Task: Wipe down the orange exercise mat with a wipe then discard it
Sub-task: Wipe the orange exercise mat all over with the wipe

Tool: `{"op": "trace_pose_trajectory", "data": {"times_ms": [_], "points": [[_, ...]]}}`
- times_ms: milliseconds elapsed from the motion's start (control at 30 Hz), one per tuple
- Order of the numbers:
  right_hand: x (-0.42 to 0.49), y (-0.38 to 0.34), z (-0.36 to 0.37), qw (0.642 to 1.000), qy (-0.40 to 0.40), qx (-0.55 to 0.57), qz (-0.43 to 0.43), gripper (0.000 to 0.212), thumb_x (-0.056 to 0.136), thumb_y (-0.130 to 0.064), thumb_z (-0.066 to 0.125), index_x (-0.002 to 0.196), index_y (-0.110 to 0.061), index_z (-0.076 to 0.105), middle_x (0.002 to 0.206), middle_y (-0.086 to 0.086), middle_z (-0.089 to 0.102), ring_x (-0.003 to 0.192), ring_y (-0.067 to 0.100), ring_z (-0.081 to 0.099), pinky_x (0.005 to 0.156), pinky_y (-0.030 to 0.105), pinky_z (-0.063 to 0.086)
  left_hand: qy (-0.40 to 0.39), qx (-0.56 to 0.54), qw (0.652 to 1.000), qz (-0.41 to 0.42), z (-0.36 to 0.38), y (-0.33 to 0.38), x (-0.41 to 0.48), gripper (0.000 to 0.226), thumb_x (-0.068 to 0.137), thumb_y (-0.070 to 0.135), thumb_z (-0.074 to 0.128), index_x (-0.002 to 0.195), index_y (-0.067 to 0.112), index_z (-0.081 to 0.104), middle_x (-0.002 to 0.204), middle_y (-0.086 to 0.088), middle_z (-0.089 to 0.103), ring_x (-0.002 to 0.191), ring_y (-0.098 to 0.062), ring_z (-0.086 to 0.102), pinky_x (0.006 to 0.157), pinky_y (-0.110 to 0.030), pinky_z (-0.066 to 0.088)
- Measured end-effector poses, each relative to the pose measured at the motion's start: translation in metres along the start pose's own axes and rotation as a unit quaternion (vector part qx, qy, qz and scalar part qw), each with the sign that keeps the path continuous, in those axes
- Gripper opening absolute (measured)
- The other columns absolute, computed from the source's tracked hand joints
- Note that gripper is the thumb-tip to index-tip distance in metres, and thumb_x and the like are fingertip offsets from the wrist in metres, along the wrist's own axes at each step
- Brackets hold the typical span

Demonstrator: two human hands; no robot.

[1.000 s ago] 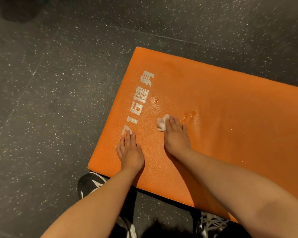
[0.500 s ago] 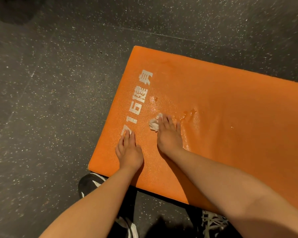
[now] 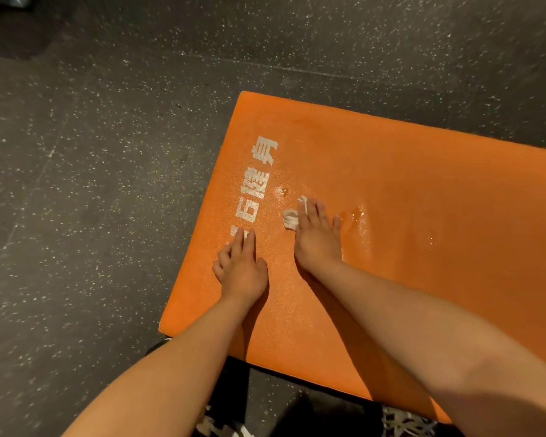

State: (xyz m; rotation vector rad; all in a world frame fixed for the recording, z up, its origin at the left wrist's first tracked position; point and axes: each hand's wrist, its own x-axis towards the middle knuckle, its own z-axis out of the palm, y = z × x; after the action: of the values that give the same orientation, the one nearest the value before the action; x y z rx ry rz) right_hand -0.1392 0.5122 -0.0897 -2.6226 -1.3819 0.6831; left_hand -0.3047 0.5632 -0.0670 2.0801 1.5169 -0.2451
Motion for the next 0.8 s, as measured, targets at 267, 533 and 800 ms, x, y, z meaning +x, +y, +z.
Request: {"op": "trace_pose_trajectory", "data": {"times_ms": [267, 533, 800], "points": [[-0.003, -0.02, 0.017, 0.974, -0.036, -0.034, -0.22, 0.066, 0.109, -0.021, 0.031, 0.162, -0.027, -0.007, 0.17, -0.005, -0.008, 0.154, 0.014, -0.017, 0.123, 0.051, -0.013, 0.037, -0.043, 0.998, -0.025, 0.007, 0.001, 0.004, 0.058, 0.099, 0.032, 0.049, 0.154, 0.038, 0.031, 0.164, 0.013, 0.017, 0.135, -0.024, 0.022, 0.112, -0.042, 0.016], [-0.004, -0.029, 0.013, 0.982, -0.04, 0.012, -0.184, 0.07, 0.107, -0.02, 0.035, 0.162, -0.026, -0.007, 0.168, -0.002, -0.016, 0.153, 0.016, -0.021, 0.123, 0.05, -0.015, 0.072, -0.055, 0.995, -0.045, -0.001, 0.013, 0.014, 0.054, 0.094, 0.024, 0.051, 0.146, 0.033, 0.041, 0.152, 0.002, 0.034, 0.129, -0.027, 0.032, 0.11, -0.042, 0.019], [0.038, 0.002, -0.001, 0.991, 0.013, 0.014, -0.132, 0.08, 0.098, -0.004, 0.038, 0.162, -0.025, -0.005, 0.17, -0.002, -0.006, 0.154, 0.015, -0.017, 0.123, 0.046, -0.014, 0.026, -0.042, 0.999, 0.001, -0.009, 0.014, 0.04, 0.068, 0.097, 0.029, 0.05, 0.158, 0.034, 0.02, 0.167, 0.01, 0.007, 0.137, -0.026, 0.022, 0.115, -0.044, 0.015]]}}
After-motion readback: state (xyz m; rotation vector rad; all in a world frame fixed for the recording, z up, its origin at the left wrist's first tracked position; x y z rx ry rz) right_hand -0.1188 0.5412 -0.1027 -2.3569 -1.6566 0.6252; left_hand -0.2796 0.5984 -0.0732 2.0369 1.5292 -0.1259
